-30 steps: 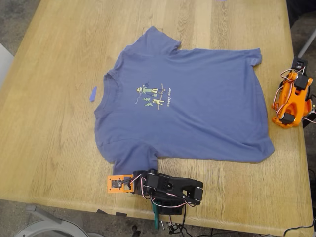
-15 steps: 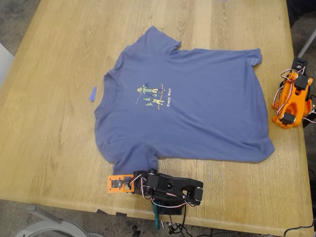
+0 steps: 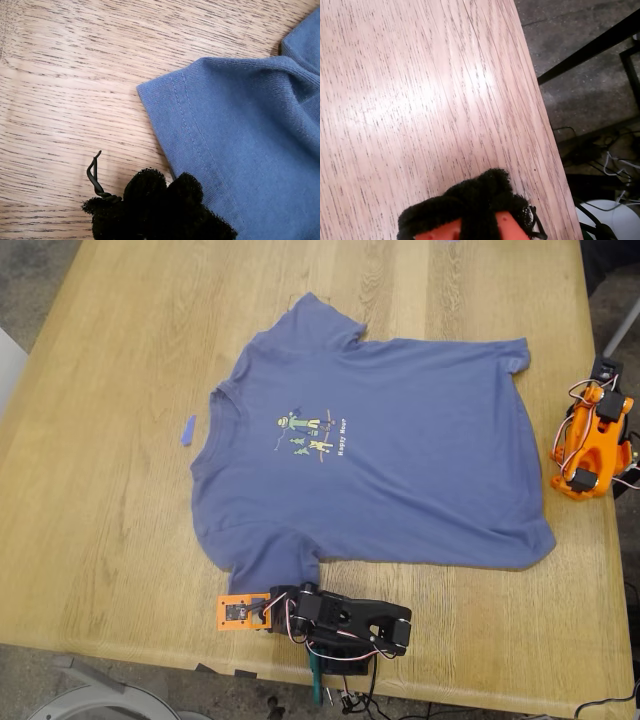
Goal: Fold a T-shirt
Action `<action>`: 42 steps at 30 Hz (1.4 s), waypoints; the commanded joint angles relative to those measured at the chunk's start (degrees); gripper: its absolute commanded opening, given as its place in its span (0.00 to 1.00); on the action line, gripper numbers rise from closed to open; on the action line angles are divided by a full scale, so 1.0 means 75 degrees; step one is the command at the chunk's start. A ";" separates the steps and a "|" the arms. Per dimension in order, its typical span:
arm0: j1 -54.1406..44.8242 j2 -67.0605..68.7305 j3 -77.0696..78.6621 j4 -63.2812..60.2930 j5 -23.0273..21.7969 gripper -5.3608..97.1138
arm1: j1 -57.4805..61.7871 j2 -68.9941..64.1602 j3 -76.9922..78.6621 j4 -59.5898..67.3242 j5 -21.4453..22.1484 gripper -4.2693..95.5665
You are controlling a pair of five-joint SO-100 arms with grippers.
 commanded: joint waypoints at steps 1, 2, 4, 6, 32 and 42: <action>-0.0059 0.0879 -0.0129 0.0105 -0.0035 0.05 | 0.0012 -0.0023 0.0516 0.0023 -0.0047 0.05; -0.0059 0.0879 -0.0129 0.0105 -0.0035 0.05 | 0.0012 -0.0023 0.0516 0.0023 -0.0047 0.05; -0.0059 0.0879 -0.0129 0.0105 -0.0035 0.05 | 0.0012 -0.0023 0.0516 0.0023 -0.0047 0.05; -0.0059 0.0879 -0.0129 0.0105 -0.0035 0.05 | 0.0012 -0.0023 0.0516 0.0023 -0.0047 0.05; -0.0059 0.0879 -0.0129 0.0117 -0.0645 0.05 | 0.0340 -0.0023 0.0527 0.0023 -0.0047 0.05; -0.0070 0.0867 -0.0129 0.0117 -0.0059 0.05 | 0.0434 -0.0023 0.0527 0.0023 -0.0059 0.07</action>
